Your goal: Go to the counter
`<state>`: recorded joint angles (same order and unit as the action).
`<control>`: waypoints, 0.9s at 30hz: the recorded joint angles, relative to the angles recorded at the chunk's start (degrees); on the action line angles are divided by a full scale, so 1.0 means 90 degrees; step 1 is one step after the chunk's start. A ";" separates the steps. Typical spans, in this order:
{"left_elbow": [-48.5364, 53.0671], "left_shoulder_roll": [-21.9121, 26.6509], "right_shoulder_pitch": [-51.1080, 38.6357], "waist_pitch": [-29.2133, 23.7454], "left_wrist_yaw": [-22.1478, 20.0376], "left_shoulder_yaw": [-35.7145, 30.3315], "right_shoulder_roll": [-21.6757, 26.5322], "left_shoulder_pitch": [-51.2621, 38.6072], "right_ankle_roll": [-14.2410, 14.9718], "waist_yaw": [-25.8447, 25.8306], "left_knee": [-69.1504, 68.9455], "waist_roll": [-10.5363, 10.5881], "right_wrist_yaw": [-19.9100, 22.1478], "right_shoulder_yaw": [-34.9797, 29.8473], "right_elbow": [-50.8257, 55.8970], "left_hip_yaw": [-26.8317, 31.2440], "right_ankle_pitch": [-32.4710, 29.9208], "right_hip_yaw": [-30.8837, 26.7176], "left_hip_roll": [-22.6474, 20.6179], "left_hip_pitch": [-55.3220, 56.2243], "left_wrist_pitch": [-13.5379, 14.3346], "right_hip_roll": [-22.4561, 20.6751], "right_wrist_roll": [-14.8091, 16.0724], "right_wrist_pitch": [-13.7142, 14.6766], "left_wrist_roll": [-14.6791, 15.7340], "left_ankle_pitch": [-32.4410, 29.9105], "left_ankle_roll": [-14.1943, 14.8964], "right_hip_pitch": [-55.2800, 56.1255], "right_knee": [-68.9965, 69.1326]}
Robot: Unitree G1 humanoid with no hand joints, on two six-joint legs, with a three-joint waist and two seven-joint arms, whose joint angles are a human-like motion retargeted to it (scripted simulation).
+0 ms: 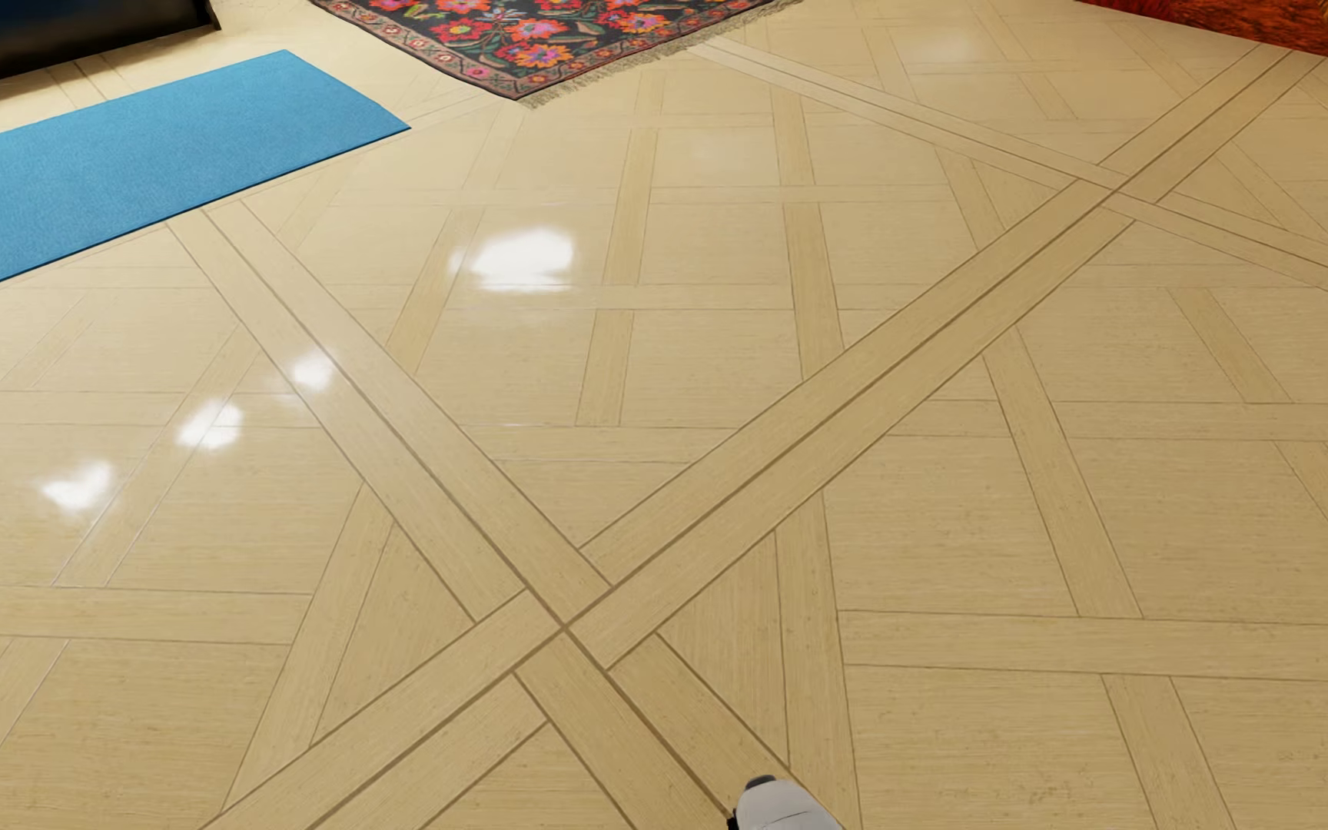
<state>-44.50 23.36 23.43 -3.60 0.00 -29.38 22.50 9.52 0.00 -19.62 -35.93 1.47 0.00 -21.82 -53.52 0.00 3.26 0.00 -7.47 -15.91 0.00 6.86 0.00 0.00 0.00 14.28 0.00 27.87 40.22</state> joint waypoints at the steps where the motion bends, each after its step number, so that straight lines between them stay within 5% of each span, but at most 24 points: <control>1: -0.0087 -0.0109 -0.0031 -0.0021 0.0000 -0.0004 -0.0020 0.0023 0.0000 -0.0026 -0.1140 0.0185 0.0000 -0.0001 -0.0191 0.0000 0.0044 0.0000 0.0117 0.0286 0.0000 -0.0099 0.0000 0.0000 0.0000 -0.1125 0.0000 -0.0075 0.0533; 2: -0.0266 -0.0215 -0.0126 -0.0078 0.0000 -0.0256 -0.0046 0.0039 0.0000 0.0115 -0.2396 0.0270 0.0000 -0.0122 -0.0392 0.0000 0.0308 0.0000 0.0185 0.0772 0.0000 -0.0129 0.0000 0.0000 0.0000 -0.2225 0.0000 -0.0342 0.0810; 4: -0.0410 -0.0329 -0.0256 -0.0176 0.0000 -0.0649 -0.0203 0.0056 0.0000 0.0676 -0.3746 0.0191 0.0000 -0.0202 -0.0461 0.0000 0.0697 0.0000 0.0280 0.2047 0.0000 -0.0014 0.0000 0.0000 0.0000 -0.2984 0.0000 -0.1190 0.0663; 8: -0.0788 -0.0455 -0.0227 -0.0157 0.0000 -0.0879 -0.0197 0.0582 0.0000 0.2072 -0.1575 -0.0272 0.0000 -0.0370 0.0567 0.0000 0.1443 0.0000 0.0310 0.4447 0.0000 0.0354 0.0000 0.0000 0.0000 -0.3272 0.0000 -0.3450 -0.0589; 9: -0.0779 -0.0383 -0.0252 -0.0140 0.0000 -0.0885 -0.0107 0.0756 0.0000 0.2465 -0.0748 -0.0304 0.0000 -0.0355 0.0877 0.0000 0.1619 0.0000 0.0403 0.4866 0.0000 0.0374 0.0000 0.0000 0.0000 -0.2970 0.0000 -0.3928 -0.0776; 12: -0.1087 -0.0205 -0.0609 -0.0079 0.0000 -0.0885 0.0198 0.1262 0.0000 0.3593 0.0781 -0.0384 0.0000 -0.0445 0.1201 0.0000 0.1794 0.0000 0.0960 0.5622 0.0000 0.0419 0.0000 0.0000 0.0000 -0.0628 0.0000 -0.4943 -0.0888; 13: -0.1253 -0.0152 -0.0715 -0.0063 0.0000 -0.0913 0.0213 0.1441 0.0000 0.3843 0.0675 -0.0493 0.0000 -0.0424 0.1130 0.0000 0.1488 0.0000 0.1106 0.5812 0.0000 0.0528 0.0000 0.0000 0.0000 -0.1080 0.0000 -0.5203 -0.0819; 14: -0.1451 -0.0136 -0.0747 -0.0002 0.0000 -0.1018 0.0185 0.1562 0.0000 0.3895 0.0216 -0.0657 0.0000 -0.0310 0.1039 0.0000 0.0883 0.0000 0.1047 0.6129 0.0000 0.0683 0.0000 0.0000 0.0000 -0.2406 0.0000 -0.5330 -0.0627; 15: -0.1652 -0.0132 -0.0724 0.0051 0.0000 -0.1241 0.0108 0.1571 0.0000 0.3785 -0.0361 -0.0892 0.0000 -0.0188 0.0903 0.0000 -0.0012 0.0000 0.0767 0.6350 0.0000 0.0851 0.0000 0.0000 0.0000 -0.3296 0.0000 -0.5213 -0.0152; 17: -0.1801 -0.0137 -0.0666 0.0028 0.0000 -0.1441 0.0001 0.1398 0.0000 0.3371 -0.0981 -0.1057 0.0000 -0.0256 0.0504 0.0000 -0.1242 0.0000 0.0143 0.5960 0.0000 0.0788 0.0000 0.0000 0.0000 -0.3054 0.0000 -0.4342 0.1704; 19: -0.1659 -0.0226 -0.0692 -0.0196 0.0000 -0.1069 -0.0036 0.1122 0.0000 0.2841 -0.0835 -0.1033 0.0000 -0.0463 0.0330 0.0000 -0.0071 0.0000 -0.0482 0.4838 0.0000 0.0538 0.0000 0.0000 0.0000 -0.2634 0.0000 -0.3133 0.3813; 21: -0.0894 -0.0158 -0.0543 -0.0232 0.0000 -0.0909 -0.0105 0.0751 0.0000 0.2180 -0.0097 -0.0856 0.0000 -0.0643 0.0320 0.0000 0.1097 0.0000 -0.0757 0.3395 0.0000 0.0219 0.0000 0.0000 0.0000 -0.1723 0.0000 -0.1755 0.4007; 23: -0.0050 -0.0104 -0.0400 -0.0391 0.0000 -0.0307 -0.0102 0.0445 0.0000 0.1414 0.0704 -0.0571 0.0000 -0.0673 0.0363 0.0000 0.1286 0.0000 -0.0498 0.1799 0.0000 -0.0077 0.0000 0.0000 0.0000 -0.0814 0.0000 -0.1015 0.2544; 27: 0.1020 -0.0004 -0.0157 -0.0136 0.0000 0.0280 -0.0100 -0.0515 0.0000 0.0441 0.1375 -0.0451 0.0000 -0.0520 0.0516 0.0000 0.0938 0.0000 -0.0071 0.0053 0.0000 0.0302 0.0000 0.0000 0.0000 0.0805 0.0000 -0.0123 -0.1304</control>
<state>-35.32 23.32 22.02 -4.83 0.00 -26.86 21.60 4.89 0.00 -15.65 -23.56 -2.59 0.00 -26.50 -48.88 0.00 11.70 0.00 -8.11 -15.43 0.00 9.58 0.00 0.00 0.00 21.53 0.00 26.76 28.48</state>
